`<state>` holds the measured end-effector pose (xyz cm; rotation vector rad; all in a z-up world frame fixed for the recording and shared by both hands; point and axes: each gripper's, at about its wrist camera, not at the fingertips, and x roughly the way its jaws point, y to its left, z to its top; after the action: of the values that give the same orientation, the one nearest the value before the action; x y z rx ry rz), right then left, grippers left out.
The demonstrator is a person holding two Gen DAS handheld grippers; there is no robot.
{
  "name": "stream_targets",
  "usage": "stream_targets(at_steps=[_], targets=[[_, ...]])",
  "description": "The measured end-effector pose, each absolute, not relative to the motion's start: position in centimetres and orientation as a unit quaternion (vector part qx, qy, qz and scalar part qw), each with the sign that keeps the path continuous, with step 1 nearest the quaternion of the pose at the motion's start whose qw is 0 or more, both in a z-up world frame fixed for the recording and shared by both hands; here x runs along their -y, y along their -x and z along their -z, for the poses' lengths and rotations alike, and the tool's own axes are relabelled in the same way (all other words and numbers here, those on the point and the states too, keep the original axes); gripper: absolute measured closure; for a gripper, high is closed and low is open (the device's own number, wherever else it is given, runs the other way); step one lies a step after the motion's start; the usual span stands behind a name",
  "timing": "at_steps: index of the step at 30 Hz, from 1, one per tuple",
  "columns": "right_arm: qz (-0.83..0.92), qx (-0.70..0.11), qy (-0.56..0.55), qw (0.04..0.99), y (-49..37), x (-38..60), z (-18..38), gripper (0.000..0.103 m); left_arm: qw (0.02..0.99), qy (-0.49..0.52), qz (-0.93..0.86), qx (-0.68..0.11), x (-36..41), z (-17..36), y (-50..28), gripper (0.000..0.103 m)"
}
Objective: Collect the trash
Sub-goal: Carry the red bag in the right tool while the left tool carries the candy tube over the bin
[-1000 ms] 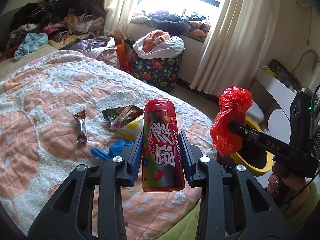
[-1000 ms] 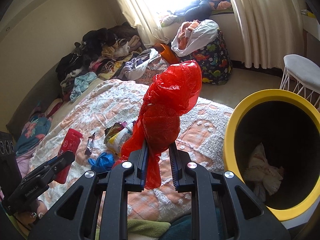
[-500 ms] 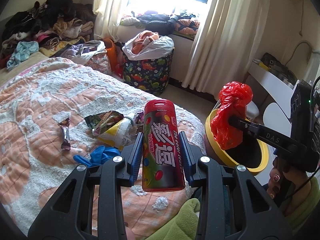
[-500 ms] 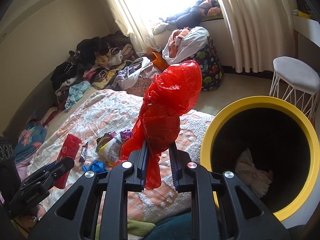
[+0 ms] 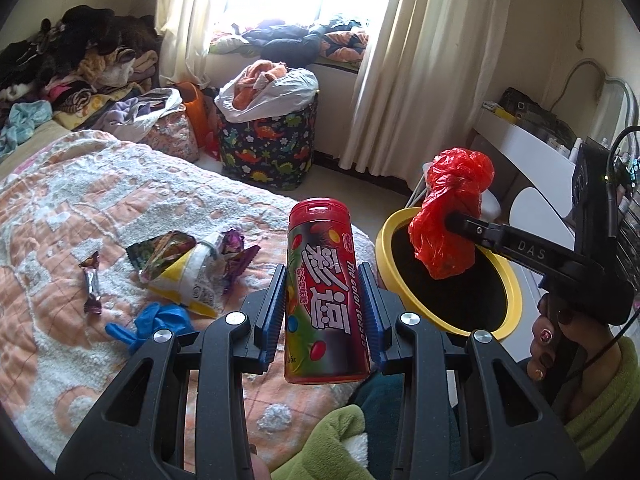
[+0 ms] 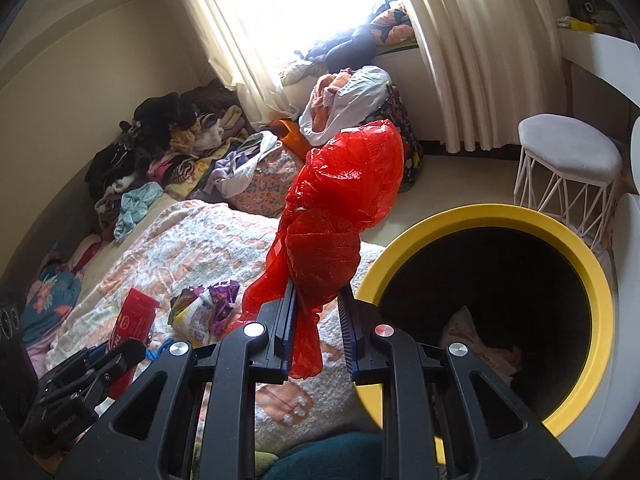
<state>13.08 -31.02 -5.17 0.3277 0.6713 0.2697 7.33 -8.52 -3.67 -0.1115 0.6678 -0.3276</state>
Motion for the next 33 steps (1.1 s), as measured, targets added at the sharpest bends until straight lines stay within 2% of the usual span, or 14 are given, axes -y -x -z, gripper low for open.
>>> stream_targets(at_steps=[33], targets=[[-0.062,-0.328,-0.215,0.918,-13.8,39.7,6.5,0.084,0.915,0.010,0.237,-0.326,16.7,4.1,-9.3,0.075]])
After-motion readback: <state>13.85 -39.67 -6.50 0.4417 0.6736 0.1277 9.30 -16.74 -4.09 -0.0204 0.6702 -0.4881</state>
